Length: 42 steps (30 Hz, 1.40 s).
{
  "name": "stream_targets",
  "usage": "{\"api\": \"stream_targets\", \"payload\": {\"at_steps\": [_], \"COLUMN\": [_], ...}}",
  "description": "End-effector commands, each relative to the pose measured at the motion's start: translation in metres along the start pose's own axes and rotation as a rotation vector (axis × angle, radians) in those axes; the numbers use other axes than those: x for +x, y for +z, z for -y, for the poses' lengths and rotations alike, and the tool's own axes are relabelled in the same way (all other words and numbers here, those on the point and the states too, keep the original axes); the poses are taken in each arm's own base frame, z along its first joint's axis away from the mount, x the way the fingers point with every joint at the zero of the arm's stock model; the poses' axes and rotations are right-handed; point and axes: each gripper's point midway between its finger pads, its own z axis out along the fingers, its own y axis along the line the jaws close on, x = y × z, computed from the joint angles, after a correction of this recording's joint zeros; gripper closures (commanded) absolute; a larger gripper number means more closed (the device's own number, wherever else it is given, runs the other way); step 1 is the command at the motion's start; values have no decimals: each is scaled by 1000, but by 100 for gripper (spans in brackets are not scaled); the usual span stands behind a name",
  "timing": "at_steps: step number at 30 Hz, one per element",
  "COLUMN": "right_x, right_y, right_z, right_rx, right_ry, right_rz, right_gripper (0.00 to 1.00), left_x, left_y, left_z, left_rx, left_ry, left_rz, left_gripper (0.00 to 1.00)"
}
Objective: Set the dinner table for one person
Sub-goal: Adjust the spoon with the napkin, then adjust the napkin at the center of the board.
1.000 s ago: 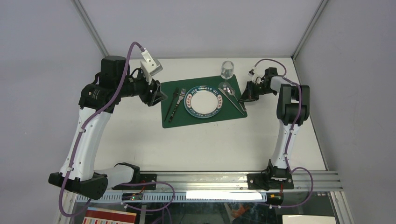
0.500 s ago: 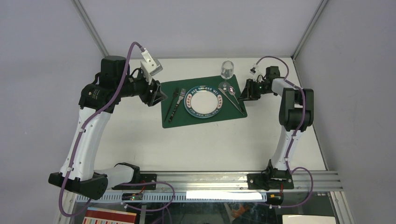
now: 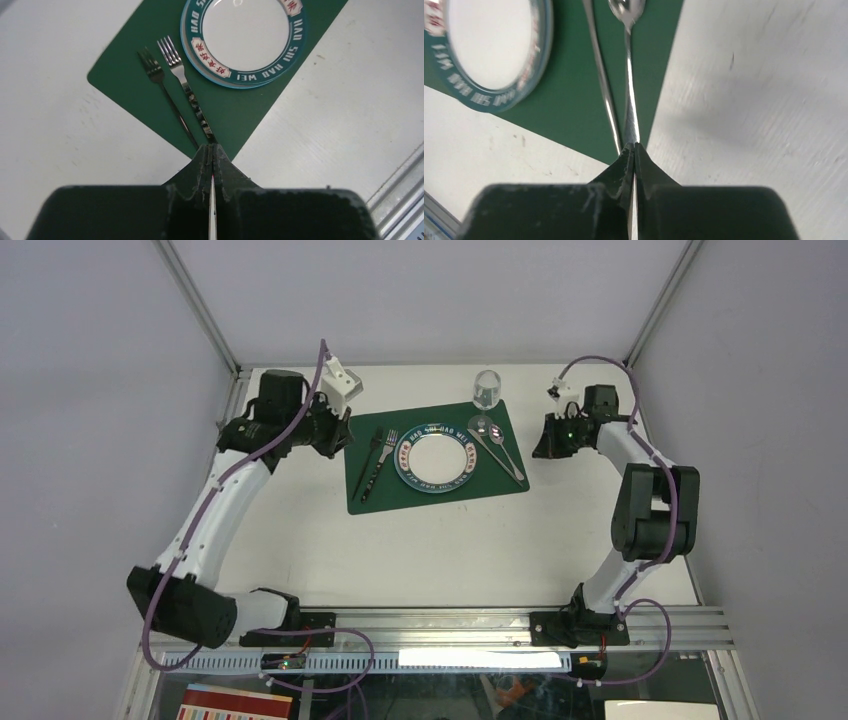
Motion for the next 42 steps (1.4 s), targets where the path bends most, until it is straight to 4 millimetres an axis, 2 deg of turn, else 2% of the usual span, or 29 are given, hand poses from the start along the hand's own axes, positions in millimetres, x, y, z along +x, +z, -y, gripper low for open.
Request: {"api": "stream_targets", "payload": {"at_steps": [1, 3, 5, 10, 17, 22, 26, 37, 42], "right_x": [24, 28, 25, 9, -12, -25, -32, -39, -39], "right_y": [7, 12, 15, 19, 32, 42, 51, 73, 82], "right_z": [23, 26, 28, 30, 34, 37, 32, 8, 8], "right_rx": [87, 87, 85, 78, 52, 28, 6, -39, -23], "right_ry": [-25, -22, -20, -8, 4, 8, 1, -31, -42], "right_rz": [-37, -47, -42, -15, -3, -10, -12, -12, -22], "right_gripper": [100, 100, 100, 100, 100, 100, 100, 100, 100], "left_x": [18, 29, 27, 20, 34, 46, 58, 88, 94], "left_y": [54, 76, 92, 111, 146, 172, 185, 204, 212], "left_z": [-29, -38, -53, -106, -140, -143, -142, -136, -134], "left_rx": [-40, -27, -58, -185, -230, -179, -164, -133, -117], "left_ry": [-71, -92, -90, -179, -258, -283, -315, -346, -363], "left_rz": [-12, -64, -70, -20, -58, -86, -108, -149, -157], "left_gripper": [100, 100, 100, 100, 100, 100, 100, 100, 100]}}
